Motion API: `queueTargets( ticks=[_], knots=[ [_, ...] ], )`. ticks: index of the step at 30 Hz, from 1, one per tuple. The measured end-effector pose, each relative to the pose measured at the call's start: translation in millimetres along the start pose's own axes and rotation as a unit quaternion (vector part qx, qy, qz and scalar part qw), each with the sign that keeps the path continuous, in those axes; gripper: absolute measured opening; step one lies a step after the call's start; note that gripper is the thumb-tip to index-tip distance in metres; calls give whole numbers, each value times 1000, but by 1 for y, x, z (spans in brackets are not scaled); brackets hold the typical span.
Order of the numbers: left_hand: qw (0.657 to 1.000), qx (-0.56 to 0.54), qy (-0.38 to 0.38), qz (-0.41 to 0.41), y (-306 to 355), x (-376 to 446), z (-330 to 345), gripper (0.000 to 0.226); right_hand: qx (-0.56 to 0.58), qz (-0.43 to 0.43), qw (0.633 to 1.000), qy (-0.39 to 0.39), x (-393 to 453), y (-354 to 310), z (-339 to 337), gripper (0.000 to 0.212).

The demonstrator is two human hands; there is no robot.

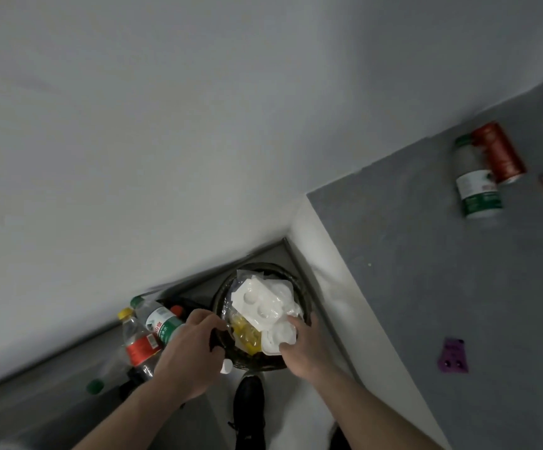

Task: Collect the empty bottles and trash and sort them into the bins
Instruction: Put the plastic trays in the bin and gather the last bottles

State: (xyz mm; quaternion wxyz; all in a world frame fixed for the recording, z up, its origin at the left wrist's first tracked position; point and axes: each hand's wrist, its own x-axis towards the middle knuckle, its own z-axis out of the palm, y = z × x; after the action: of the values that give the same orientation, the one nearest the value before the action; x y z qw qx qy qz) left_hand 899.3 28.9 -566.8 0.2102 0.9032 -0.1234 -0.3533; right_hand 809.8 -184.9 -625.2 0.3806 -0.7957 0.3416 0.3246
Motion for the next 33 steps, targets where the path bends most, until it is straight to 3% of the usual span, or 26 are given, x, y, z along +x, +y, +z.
queueTargets(
  ticks=[5, 9, 14, 17, 21, 24, 27, 30, 33],
  knots=[
    [999, 10, 8, 42, 67, 14, -33, 35, 23, -92, 994, 62, -50, 4, -64, 51],
    [995, 46, 17, 89, 141, 34, -47, 37, 45, -161, 971, 171, -80, 34, -126, 43],
    [989, 55, 25, 137, 233, 64, -38, 40, -42, -56, 954, 292, -68, 139, -177, 58],
    [986, 62, 0, 153, 290, 79, -15, 39, -46, 51, 963, 261, -64, 196, -194, 68],
    [981, 84, -10, 173, 361, 101, 22, 36, -39, 90, 973, 209, -53, 237, -203, 76],
    [976, 110, -19, 188, 408, 123, 42, 35, -14, 73, 972, 223, -36, 250, -208, 63],
    [973, 122, -21, 195, 448, 147, 52, 36, 11, 28, 977, 210, -24, 257, -219, 25],
    [974, 124, -14, 188, 482, 172, 59, 38, 4, 20, 981, 194, -15, 261, -248, 20],
    [980, 120, 0, 156, 508, 196, 64, 42, 33, 67, 971, 227, 2, 282, -299, 20]
  ],
)
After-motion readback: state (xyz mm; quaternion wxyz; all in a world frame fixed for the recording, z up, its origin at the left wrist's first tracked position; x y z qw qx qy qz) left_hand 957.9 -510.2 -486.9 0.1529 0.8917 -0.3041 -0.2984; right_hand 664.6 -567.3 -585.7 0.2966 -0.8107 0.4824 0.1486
